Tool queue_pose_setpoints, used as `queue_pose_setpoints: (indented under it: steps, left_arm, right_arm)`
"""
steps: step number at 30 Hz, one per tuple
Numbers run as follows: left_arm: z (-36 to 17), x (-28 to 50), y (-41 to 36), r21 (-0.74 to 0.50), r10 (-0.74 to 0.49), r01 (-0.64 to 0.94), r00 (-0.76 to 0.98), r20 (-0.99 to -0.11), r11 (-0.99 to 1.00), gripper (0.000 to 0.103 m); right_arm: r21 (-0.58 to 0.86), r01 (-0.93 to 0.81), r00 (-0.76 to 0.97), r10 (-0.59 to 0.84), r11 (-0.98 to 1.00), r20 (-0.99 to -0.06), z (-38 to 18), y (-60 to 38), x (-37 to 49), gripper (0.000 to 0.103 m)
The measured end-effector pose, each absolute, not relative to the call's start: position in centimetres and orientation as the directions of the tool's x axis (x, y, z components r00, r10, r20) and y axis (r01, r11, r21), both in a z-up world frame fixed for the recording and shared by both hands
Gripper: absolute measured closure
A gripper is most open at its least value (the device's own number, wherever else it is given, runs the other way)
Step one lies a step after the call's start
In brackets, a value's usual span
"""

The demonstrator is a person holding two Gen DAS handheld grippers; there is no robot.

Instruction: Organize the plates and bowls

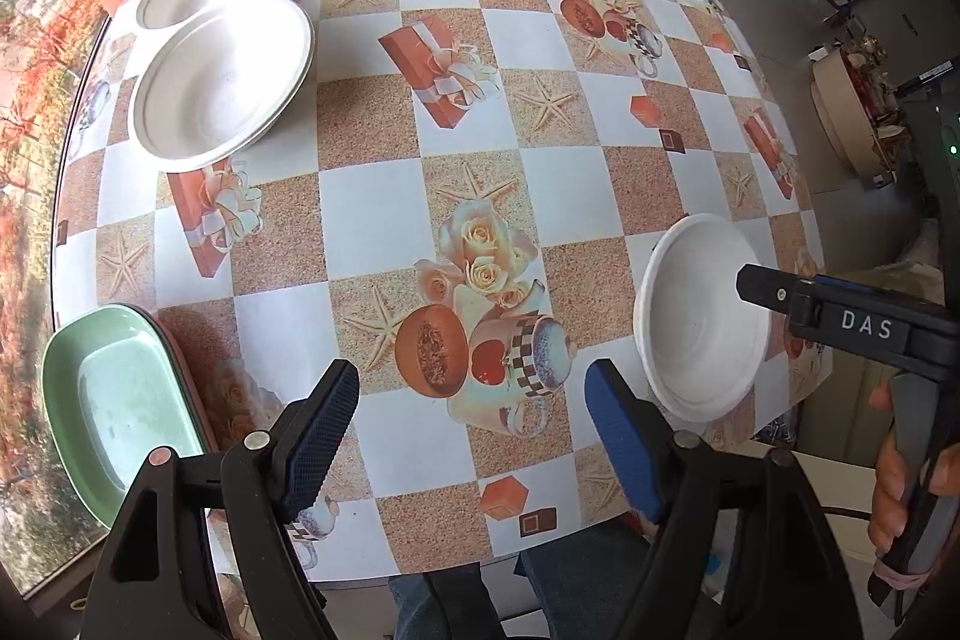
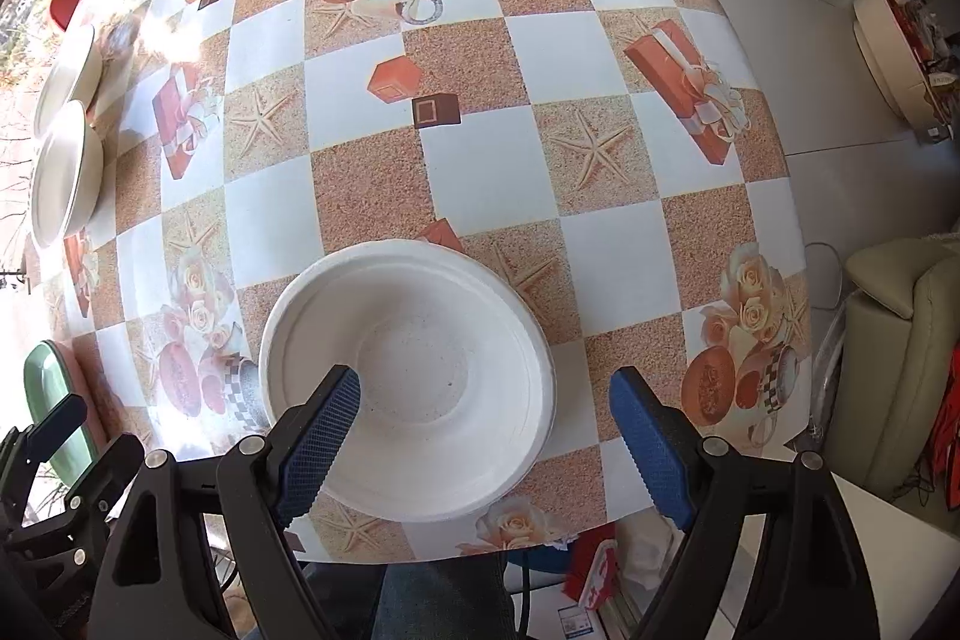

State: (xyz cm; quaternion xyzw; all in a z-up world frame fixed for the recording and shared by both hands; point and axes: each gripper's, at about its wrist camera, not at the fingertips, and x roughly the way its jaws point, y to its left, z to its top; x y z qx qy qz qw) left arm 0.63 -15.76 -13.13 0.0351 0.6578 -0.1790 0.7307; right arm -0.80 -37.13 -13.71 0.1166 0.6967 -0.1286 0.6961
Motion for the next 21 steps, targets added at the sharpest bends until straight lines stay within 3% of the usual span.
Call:
queue_pose_setpoints:
  steps: [21]
  left_arm:
    - [-9.5, 4.5, -6.8, -0.131, -0.16, 0.146, 0.208, -0.965, 0.981, 0.022]
  right_arm:
    - [0.128, 0.235, 0.139, 0.097, 0.964, -0.986, -9.5, -27.9, 3.4, 0.017]
